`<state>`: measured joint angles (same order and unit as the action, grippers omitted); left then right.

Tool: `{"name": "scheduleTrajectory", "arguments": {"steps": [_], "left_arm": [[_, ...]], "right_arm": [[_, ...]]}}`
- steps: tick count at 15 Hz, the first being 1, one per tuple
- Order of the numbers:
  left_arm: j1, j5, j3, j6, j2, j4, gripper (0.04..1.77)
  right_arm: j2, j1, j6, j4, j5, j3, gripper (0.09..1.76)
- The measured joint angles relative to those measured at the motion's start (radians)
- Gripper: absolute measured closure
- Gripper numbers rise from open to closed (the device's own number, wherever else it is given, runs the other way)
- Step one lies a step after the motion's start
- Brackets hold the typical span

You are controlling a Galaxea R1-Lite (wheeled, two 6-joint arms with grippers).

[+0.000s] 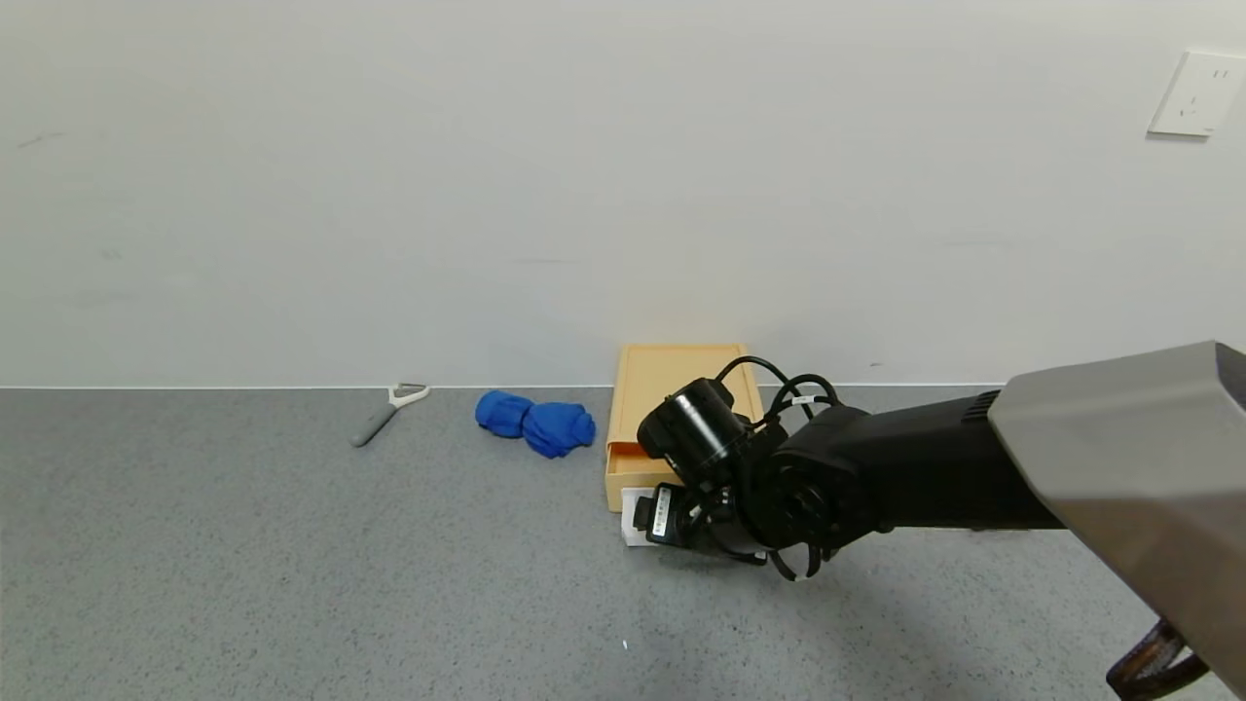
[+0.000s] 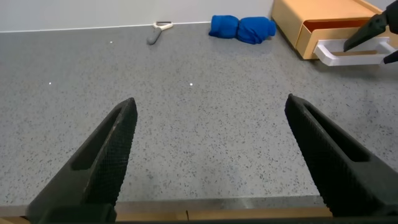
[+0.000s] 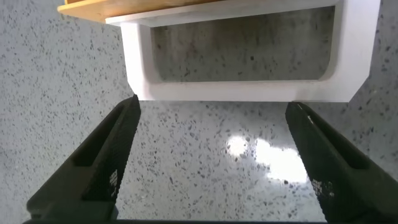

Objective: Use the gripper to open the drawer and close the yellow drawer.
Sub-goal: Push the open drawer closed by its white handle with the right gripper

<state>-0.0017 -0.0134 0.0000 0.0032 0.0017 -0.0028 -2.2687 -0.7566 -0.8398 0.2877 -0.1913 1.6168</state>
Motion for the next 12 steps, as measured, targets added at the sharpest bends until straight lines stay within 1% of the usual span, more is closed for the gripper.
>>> {"name": "scheduleTrajectory", "arguments": {"steps": [12], "left_arm": [[0.000, 0.000, 0.000, 0.000, 0.000, 0.000, 0.09]], "right_arm": [[-0.074, 0.052, 0.075, 0.000, 0.002, 0.120, 0.14]]}}
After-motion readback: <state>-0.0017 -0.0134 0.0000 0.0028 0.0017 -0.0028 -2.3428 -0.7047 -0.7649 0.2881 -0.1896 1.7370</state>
